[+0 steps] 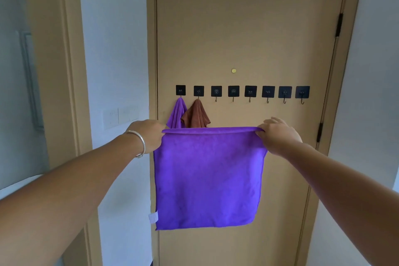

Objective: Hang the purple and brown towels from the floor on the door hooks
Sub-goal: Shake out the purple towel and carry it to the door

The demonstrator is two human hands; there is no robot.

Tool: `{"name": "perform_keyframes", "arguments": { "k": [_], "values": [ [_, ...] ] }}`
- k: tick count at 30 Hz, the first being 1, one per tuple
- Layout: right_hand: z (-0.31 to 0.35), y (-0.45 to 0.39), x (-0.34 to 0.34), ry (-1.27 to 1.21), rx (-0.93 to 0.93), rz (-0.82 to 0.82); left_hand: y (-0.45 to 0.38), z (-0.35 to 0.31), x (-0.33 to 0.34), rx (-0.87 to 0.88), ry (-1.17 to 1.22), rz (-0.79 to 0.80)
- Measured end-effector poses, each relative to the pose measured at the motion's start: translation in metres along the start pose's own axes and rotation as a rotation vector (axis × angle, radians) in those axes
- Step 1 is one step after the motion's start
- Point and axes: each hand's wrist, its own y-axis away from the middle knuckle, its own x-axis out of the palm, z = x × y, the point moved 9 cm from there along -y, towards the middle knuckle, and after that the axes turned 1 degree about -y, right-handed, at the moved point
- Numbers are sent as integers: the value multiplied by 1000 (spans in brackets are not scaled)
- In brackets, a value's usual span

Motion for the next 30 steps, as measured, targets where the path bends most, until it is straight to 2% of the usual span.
{"name": "perform_keyframes", "arguments": {
  "k": [9,17,21,30],
  "values": [
    [-17,-85,66,19,25,18,-99,3,74,38,18,31],
    [-24,-187,106,74,84,-9,-221,23,127,89,168,-70],
    [-25,-234,123,90,115,-29,-280,35,156,103,241,-73],
    [-29,-297,141,-67,166,-204,-360,43,203,90,350,-78]
  ]
}}
